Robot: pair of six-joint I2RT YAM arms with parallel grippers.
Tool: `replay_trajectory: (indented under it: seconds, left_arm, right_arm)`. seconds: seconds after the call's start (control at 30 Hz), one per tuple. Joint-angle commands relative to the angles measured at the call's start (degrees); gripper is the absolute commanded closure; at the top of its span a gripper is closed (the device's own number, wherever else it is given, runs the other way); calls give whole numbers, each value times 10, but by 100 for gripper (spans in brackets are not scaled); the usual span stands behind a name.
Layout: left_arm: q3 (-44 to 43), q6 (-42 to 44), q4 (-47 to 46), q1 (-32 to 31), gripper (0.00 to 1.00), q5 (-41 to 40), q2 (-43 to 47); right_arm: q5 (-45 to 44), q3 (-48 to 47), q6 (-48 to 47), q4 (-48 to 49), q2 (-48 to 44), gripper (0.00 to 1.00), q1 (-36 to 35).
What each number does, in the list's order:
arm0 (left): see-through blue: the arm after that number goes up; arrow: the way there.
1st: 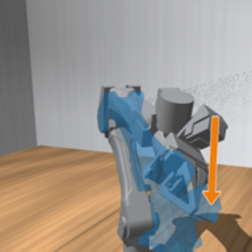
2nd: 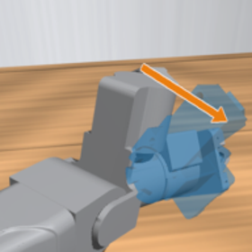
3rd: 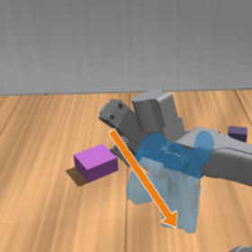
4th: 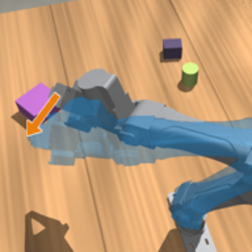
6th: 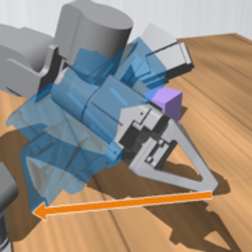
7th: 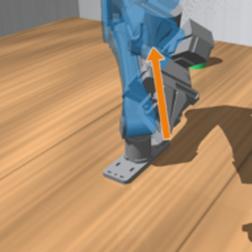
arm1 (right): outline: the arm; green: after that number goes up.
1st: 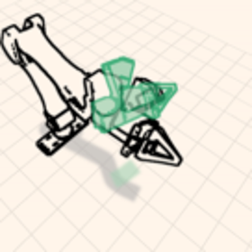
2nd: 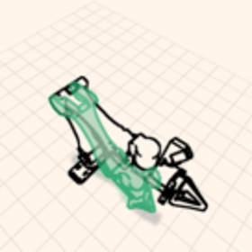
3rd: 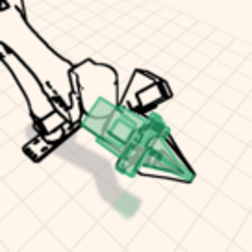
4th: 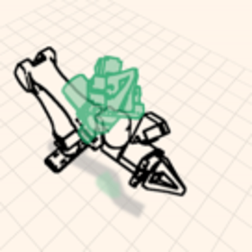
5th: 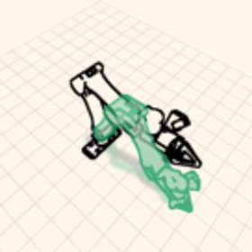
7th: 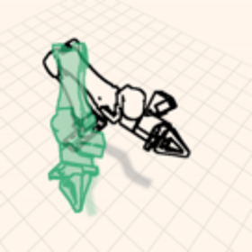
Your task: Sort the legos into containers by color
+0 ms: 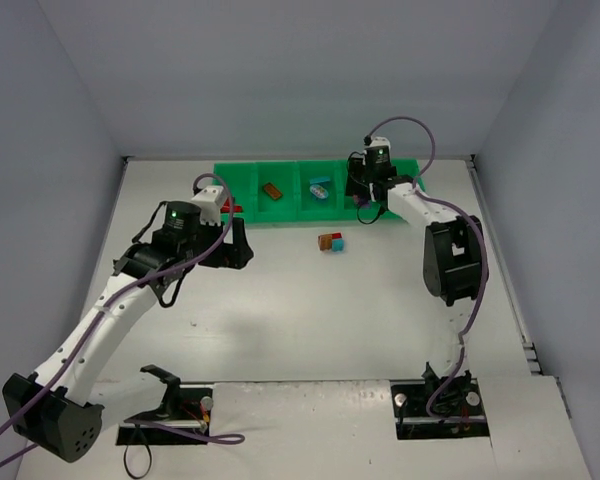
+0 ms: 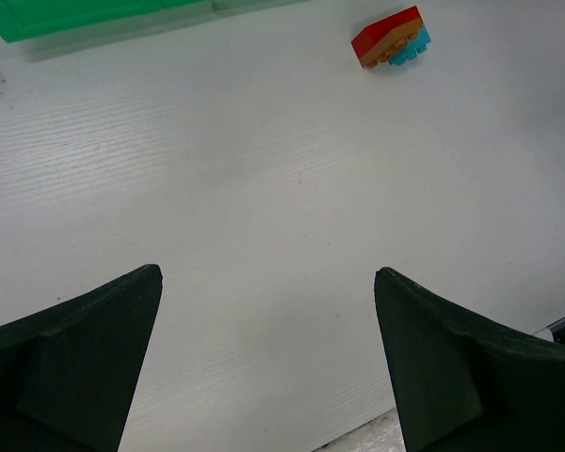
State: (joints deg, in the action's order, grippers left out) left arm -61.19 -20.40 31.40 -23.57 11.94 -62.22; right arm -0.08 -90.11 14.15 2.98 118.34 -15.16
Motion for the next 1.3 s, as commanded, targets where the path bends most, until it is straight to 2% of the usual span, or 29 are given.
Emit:
replay_trajectory:
  seconds: [0.0, 0.07, 0.17, 0.2, 0.3, 0.43, 0.53, 0.73, 1.1, 1.2, 1.27]
  left_arm:
    - [-10, -5, -16, 1, 12, -7, 17]
    - [-8, -5, -20, 2, 12, -3, 14]
    - [-10, -7, -31, 2, 12, 5, 1]
    - [-11, -8, -34, 2, 12, 8, -8]
    - [-17, -10, -48, 2, 12, 17, -26]
    - [-25, -10, -62, 0, 12, 24, -46]
    - [-33, -9, -65, 1, 12, 27, -62]
    - [-46, -7, -64, 1, 12, 30, -80]
    - [-32, -6, -55, 0, 12, 30, -69]
    - [-28, -4, -52, 0, 12, 27, -66]
    - [-26, -3, -51, 0, 12, 26, -66]
  right_arm:
    - [-12, -43, 8, -1, -4, 42, 5]
    - [-6, -38, 5, -1, -19, 38, 4]
    - [3, -8, -4, 3, -61, 38, -8]
    - [26, 19, -17, 11, -73, 39, -14]
    - [23, 86, -41, 25, -136, 39, -50]
    - [24, 169, -30, 53, -219, 40, -95]
    - [7, 216, -13, 67, -249, 38, -126]
    - [-26, 259, 19, 76, -240, 37, -145]
    - [-50, 261, 37, 84, -222, 39, -138]
    - [-51, 261, 50, 79, -220, 44, -121]
    - [-49, 260, 57, 79, -220, 56, -109]
